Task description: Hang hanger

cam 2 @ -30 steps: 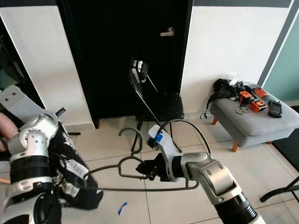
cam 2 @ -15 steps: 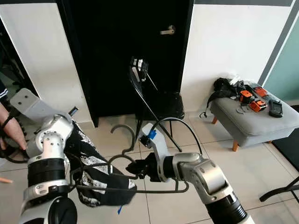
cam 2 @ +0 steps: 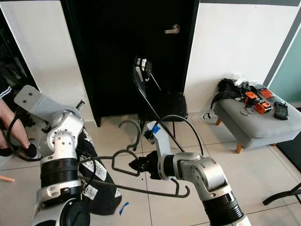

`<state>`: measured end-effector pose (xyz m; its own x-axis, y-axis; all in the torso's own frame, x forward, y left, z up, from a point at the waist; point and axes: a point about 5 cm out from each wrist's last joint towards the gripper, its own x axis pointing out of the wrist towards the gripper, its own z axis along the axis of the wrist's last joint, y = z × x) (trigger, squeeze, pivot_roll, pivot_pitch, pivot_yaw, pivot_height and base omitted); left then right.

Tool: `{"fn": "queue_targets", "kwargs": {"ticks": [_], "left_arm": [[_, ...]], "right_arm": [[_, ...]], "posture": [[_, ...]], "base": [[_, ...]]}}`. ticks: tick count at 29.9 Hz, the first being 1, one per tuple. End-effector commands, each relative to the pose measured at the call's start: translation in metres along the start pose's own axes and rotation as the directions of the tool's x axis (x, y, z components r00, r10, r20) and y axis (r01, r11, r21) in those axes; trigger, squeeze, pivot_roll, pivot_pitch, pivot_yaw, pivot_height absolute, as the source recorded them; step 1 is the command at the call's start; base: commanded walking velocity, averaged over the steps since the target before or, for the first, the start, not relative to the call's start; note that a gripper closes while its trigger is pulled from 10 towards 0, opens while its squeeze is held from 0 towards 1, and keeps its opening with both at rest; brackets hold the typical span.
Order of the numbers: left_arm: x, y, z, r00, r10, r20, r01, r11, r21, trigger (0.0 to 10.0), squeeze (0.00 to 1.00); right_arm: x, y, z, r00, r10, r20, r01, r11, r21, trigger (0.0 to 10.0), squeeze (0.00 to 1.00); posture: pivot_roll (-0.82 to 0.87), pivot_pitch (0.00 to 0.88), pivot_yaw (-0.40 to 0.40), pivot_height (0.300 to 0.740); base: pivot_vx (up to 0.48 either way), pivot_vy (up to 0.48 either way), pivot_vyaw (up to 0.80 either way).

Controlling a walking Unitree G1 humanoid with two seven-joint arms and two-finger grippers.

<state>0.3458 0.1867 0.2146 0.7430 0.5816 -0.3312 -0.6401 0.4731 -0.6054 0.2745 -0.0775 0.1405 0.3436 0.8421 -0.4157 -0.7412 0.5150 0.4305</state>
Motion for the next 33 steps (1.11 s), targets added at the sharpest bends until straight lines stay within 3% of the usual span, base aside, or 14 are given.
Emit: {"fn": "queue_targets", "kwargs": {"ticks": [1, 3, 7, 17, 25, 33], "left_arm": [[-0.019, -0.024, -0.002, 0.997, -0.076, -0.008, 0.075, 0.995, -0.064, 10.0, 0.0], [-0.019, -0.024, -0.002, 0.997, -0.076, -0.008, 0.075, 0.995, -0.064, 10.0, 0.0], [-0.025, -0.03, -0.003, 0.996, -0.089, -0.011, 0.088, 0.993, -0.084, 10.0, 0.0], [-0.027, -0.032, -0.005, 0.995, -0.1, -0.02, 0.098, 0.991, -0.092, 10.0, 0.0], [-0.029, -0.028, -0.003, 0.996, -0.093, -0.011, 0.092, 0.993, -0.077, 10.0, 0.0], [-0.03, -0.024, 0.003, 0.995, -0.095, 0.037, 0.095, 0.995, 0.003, 10.0, 0.0]], "right_arm": [[0.001, 0.0, 0.0, 1.0, 0.007, 0.009, -0.007, 0.999, 0.042, 10.0, 0.0], [0.001, 0.0, 0.0, 1.0, 0.007, 0.009, -0.007, 0.999, 0.042, 10.0, 0.0], [0.008, 0.002, 0.002, 0.999, 0.014, 0.047, -0.02, 0.991, 0.129, 10.0, 0.0], [0.015, 0.005, 0.002, 0.996, 0.02, 0.082, -0.035, 0.981, 0.19, 10.0, 0.0], [0.017, -0.018, 0.012, 0.966, -0.213, 0.143, 0.169, 0.947, 0.274, 10.0, 0.0], [0.01, -0.03, 0.019, 0.935, -0.311, 0.17, 0.252, 0.921, 0.296, 10.0, 0.0]], "posture": [[-0.01, 0.007, -0.028, 0.74], [-0.01, 0.007, -0.028, 0.74], [0.0, 0.008, -0.027, 0.74], [0.0, 0.008, -0.024, 0.74], [0.0, 0.01, -0.022, 0.74], [0.0, 0.011, -0.023, 0.74]], "base": [[0.0, 0.0, 0.0], [0.0, 0.0, 0.0], [0.0, 0.0, 0.0], [0.0, 0.0, 0.0], [0.0, 0.0, 0.0], [0.0, 0.0, 0.0]]}}
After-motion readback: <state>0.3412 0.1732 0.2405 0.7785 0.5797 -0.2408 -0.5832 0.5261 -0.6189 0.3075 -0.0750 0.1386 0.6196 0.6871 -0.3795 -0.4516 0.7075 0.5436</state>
